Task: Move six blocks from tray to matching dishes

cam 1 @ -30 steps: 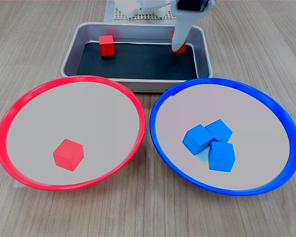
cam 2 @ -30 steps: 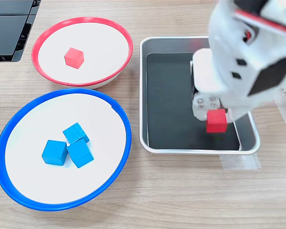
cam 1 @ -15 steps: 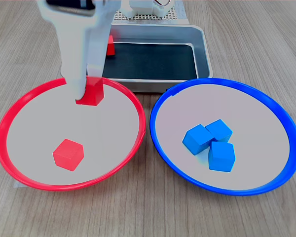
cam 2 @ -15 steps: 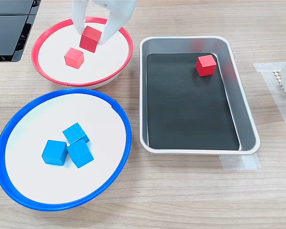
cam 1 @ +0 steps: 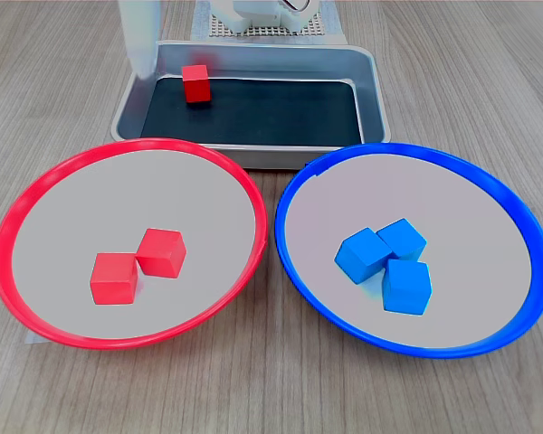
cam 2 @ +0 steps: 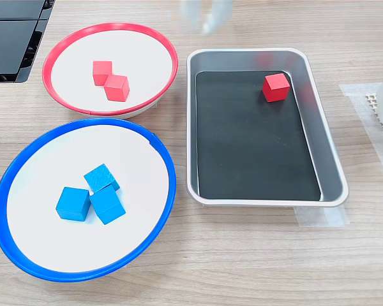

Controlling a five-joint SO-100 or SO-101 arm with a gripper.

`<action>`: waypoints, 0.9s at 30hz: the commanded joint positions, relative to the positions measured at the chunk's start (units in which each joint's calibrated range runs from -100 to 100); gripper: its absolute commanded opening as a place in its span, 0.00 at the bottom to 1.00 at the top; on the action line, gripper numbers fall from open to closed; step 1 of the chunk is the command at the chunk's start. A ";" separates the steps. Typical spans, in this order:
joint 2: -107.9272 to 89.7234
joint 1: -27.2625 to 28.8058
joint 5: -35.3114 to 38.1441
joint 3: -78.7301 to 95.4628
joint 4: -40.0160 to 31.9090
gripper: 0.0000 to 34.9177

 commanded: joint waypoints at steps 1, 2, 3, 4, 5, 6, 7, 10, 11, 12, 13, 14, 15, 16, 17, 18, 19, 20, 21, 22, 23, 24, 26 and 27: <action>-12.33 4.33 8.69 14.48 4.91 0.01; -13.35 4.99 10.16 17.03 4.74 0.07; -14.12 5.83 11.58 19.58 4.49 0.16; -14.63 6.68 12.75 21.77 4.00 0.27; -14.80 7.24 13.24 23.50 3.34 0.34; -14.80 7.62 13.43 25.23 2.18 0.40; -14.80 7.90 13.48 26.68 1.11 0.42; -14.89 8.00 13.04 29.87 -0.29 0.46; -14.89 8.09 12.89 30.69 -0.46 0.46; -14.89 8.09 12.80 31.51 -0.62 0.46; -14.97 8.09 12.70 32.23 -0.71 0.46; -15.14 7.90 12.41 33.05 -1.28 0.45; -15.14 7.81 12.26 33.60 -1.61 0.45; -15.14 7.71 12.26 34.24 -1.78 0.46; -15.14 7.71 12.21 34.60 -2.03 0.45; -15.14 7.62 12.11 34.97 -2.36 0.45; -15.06 7.43 11.97 35.33 -2.77 0.44; -14.97 7.24 11.72 35.79 -3.51 0.43; -14.80 6.96 11.62 36.24 -4.26 0.40; -14.54 6.49 11.48 36.79 -5.25 0.36; -14.37 6.30 11.38 36.97 -5.82 0.33; -14.12 6.11 11.23 37.15 -6.40 0.31; -13.69 5.64 11.04 37.15 -7.47 0.21; -13.52 5.36 11.04 37.15 -8.05 0.08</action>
